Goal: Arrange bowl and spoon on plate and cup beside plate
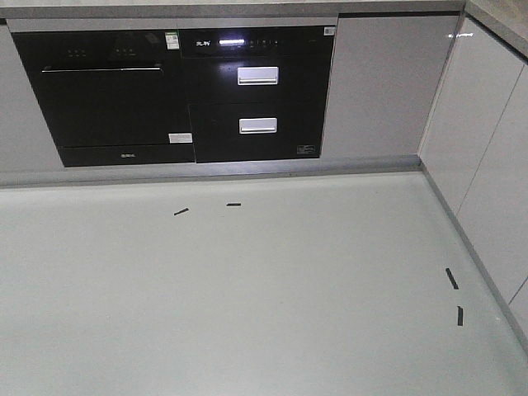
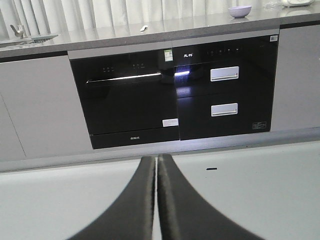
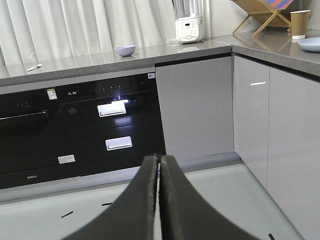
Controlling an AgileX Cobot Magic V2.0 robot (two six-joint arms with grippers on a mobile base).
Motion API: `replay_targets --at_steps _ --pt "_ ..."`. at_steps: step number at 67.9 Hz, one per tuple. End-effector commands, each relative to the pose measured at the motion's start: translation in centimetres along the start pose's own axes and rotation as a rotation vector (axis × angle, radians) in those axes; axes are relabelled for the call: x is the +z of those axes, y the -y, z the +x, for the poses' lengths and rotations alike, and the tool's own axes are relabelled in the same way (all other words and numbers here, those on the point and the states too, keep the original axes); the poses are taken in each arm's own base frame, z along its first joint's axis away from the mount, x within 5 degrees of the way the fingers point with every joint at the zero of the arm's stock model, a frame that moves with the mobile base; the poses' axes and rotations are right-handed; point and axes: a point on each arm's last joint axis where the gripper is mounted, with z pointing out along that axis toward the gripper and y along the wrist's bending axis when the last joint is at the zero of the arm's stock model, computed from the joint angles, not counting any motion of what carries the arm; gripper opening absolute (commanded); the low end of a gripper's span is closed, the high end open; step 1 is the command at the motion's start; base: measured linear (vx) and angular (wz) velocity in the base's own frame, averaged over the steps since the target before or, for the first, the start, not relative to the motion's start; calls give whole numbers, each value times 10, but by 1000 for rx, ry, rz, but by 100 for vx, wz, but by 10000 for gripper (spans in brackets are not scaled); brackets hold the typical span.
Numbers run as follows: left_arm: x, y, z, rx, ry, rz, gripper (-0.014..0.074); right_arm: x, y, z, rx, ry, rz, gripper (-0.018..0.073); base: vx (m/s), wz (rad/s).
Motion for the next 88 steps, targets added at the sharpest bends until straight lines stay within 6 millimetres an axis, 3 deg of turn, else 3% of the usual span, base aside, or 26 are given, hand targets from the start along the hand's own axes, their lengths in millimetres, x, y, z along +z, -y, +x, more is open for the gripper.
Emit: replay_targets --at_steps 1,88 --pt "-2 -1 -10 -12 100 -9 -6 -1 -2 -6 -17 78 -19 -3 0 0" --pt "-2 -1 -10 -12 100 -9 -6 -1 -2 -6 -17 78 -19 -3 0 0"
